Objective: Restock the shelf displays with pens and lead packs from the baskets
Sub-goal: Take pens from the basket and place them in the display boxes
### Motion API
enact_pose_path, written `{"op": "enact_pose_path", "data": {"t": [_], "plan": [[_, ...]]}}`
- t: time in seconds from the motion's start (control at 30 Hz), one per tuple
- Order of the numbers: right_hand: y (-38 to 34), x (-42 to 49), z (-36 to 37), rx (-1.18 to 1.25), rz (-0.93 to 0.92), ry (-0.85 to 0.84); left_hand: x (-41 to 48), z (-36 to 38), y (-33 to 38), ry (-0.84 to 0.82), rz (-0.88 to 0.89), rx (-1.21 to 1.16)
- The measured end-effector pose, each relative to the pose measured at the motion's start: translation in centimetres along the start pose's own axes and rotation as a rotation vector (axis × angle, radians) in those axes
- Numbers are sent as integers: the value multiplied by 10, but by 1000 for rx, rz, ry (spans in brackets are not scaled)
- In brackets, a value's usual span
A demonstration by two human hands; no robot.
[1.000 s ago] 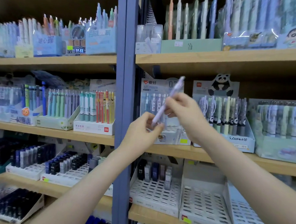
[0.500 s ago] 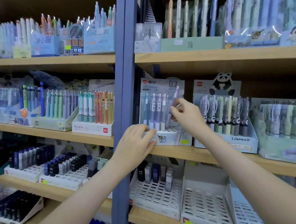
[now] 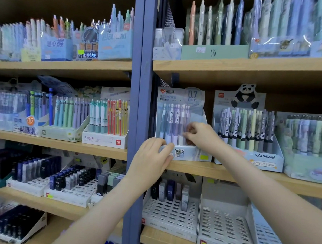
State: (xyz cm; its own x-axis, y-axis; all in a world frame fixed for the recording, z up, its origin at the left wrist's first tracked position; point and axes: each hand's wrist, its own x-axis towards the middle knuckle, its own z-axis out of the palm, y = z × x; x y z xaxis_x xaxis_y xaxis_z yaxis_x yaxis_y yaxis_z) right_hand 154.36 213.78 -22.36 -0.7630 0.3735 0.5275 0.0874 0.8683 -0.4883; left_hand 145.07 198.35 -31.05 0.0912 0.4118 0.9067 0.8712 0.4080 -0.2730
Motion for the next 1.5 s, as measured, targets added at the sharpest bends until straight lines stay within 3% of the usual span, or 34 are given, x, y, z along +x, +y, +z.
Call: {"op": "enact_pose_path", "data": {"t": [0.4,0.57,0.7,0.83,0.93,1.03,1.2,1.4,1.5], "plan": [[-1,-6,1,-46,14,43,1,-1,7,47,-35,-1],[2,-56,0,-48,-180,209,-12,-1,30,158,-74,-64],[14,-85,6,-108,-317,203,-27,4,54,94,-8,-96],[10,-64,0,-20,-251,199,-14,10,55,139,-91,19],[2,-33,-2,62,-77,160,4,12,45,153,-151,113],[-3,-6,2,-1,53,74,11,15,34,129,-87,108],[-4,7,8,-20,62,79,5,19,23,168,-38,78],[-14,4,-2,296,33,356,3,17,15,127,-36,38],[-13,4,-13,321,38,399,0,11,4,113,-22,12]]}}
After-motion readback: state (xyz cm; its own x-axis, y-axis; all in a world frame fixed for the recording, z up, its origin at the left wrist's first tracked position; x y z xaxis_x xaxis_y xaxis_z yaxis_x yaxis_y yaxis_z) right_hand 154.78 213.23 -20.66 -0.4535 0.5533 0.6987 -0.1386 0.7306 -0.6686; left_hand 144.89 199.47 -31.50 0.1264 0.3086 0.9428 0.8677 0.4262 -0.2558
